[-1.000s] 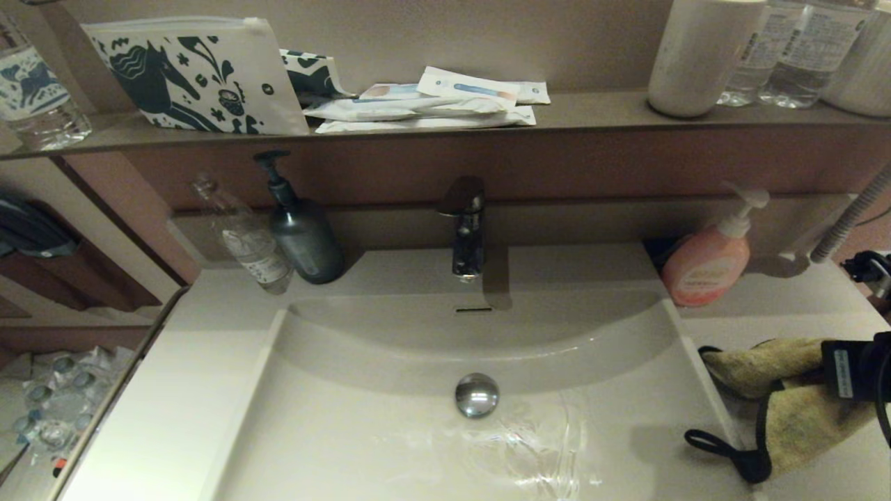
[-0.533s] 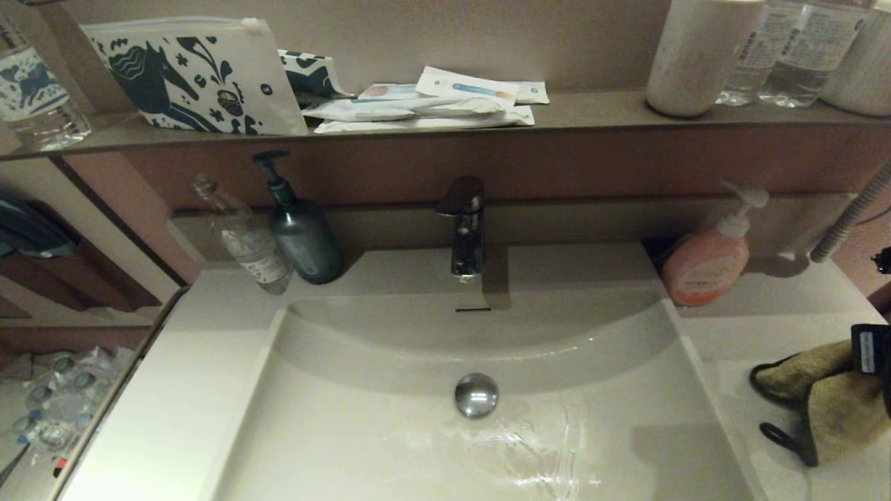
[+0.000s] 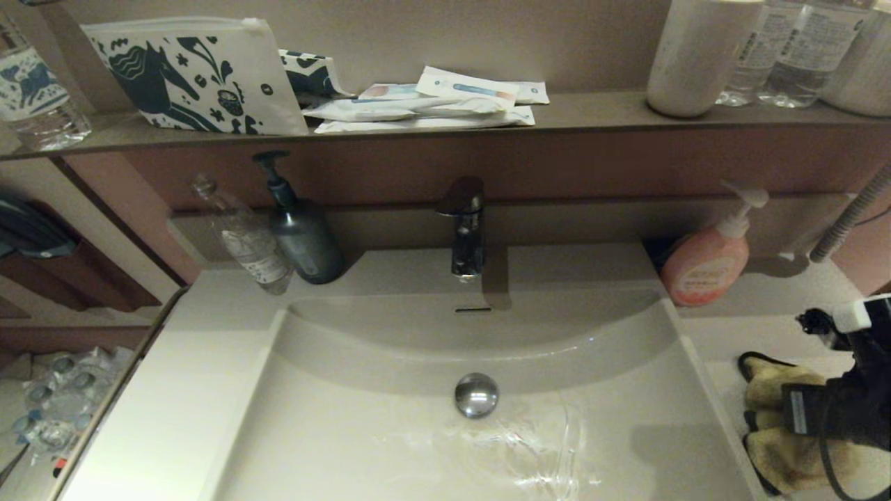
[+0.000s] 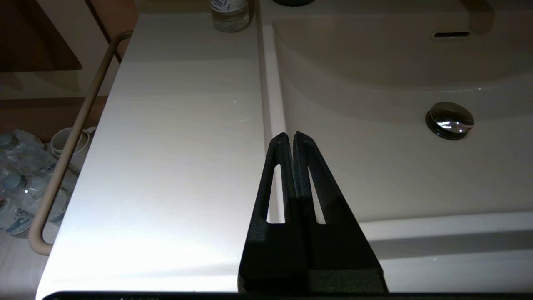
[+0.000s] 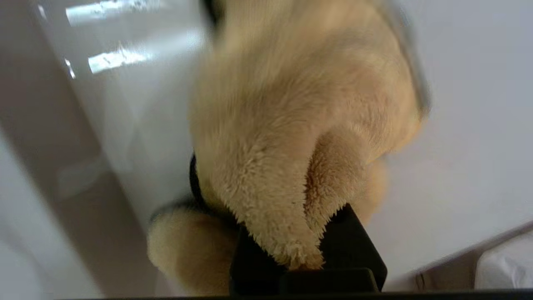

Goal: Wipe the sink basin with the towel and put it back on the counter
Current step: Wipe the sink

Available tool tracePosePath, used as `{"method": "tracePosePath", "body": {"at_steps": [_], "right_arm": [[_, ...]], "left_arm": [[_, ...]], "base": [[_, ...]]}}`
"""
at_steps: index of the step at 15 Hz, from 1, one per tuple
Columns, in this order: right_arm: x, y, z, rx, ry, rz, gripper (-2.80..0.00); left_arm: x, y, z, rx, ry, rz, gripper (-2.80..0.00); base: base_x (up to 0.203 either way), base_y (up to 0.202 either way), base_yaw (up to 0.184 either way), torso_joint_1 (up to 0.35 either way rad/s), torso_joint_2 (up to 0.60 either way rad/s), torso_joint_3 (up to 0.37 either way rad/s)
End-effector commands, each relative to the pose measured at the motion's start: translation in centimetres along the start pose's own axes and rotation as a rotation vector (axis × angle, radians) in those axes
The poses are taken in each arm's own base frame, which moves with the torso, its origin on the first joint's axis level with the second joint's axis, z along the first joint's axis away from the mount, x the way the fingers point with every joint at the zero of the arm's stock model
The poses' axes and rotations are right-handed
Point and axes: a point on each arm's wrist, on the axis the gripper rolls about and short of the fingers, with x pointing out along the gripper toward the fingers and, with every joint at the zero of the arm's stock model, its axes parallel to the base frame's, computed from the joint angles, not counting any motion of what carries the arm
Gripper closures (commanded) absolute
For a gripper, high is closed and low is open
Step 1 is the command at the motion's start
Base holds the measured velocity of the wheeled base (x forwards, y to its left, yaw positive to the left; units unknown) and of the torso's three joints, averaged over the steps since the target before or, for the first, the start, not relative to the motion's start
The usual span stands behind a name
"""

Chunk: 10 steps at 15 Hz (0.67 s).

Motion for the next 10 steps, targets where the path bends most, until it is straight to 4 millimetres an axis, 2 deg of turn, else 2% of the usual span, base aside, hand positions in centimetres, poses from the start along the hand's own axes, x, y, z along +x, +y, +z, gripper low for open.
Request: {"method": "tracePosePath", "body": {"at_steps": [1,5,10], "right_arm": [[0.2,0.0,-1.9,0.005,0.023,0.035,0.0],[1.7,-0.4,-5.1,0.064,0.037,0.173,0.0],[5.1,-1.7,-5.5,0.167,0.14,0.38,0.0]], "left_arm": [[0.0,0.0,0.0,0.0,0.001,0.0,0.0],[0.0,0.0,0.0,0.0,0.001,0.0,0.0],[0.0,0.0,0.0,0.0,0.001,0.0,0.0]], "base": [[0.0,0.0,0.0,0.0,0.0,0.0],[0.0,0.0,0.0,0.0,0.0,0.0],[0.0,0.0,0.0,0.0,0.0,0.0]]}}
